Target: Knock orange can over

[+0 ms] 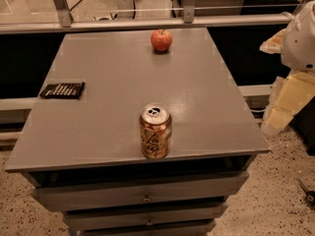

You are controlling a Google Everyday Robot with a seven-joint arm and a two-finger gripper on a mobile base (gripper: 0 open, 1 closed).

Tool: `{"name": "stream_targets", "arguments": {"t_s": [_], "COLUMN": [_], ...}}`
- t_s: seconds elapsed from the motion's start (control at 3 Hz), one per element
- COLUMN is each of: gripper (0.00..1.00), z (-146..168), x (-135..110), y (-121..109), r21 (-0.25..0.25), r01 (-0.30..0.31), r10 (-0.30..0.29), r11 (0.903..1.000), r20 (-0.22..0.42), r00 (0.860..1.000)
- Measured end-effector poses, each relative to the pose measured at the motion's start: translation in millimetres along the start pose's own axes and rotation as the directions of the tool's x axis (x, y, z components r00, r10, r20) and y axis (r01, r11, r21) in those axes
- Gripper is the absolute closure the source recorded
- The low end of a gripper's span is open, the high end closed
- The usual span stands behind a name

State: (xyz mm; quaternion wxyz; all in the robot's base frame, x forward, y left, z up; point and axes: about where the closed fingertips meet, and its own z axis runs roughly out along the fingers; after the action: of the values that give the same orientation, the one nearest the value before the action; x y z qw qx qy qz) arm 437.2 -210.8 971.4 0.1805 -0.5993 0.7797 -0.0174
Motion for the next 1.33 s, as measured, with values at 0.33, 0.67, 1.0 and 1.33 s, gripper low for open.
{"name": "stream_targets", "arguments": {"t_s": [0.33, 0.67, 1.0, 1.33], "gripper": [0.00, 0.00, 0.00, 0.00], "z": [20, 43, 67, 94], "x": [-9, -30, -58, -86], "y": [8, 19, 32, 46], "r21": [-0.016, -0.040, -0.074, -0.122], "r01": [-0.028, -0.041, -0.033, -0.016], "r10": [0.029, 0.051, 0.063, 0.084], "r11": [0.9995, 0.9983, 0.9967, 0.9924], "r20": [0.129, 0.298, 0.454, 0.575], "r00": [0.991, 0.953, 0.889, 0.814]}}
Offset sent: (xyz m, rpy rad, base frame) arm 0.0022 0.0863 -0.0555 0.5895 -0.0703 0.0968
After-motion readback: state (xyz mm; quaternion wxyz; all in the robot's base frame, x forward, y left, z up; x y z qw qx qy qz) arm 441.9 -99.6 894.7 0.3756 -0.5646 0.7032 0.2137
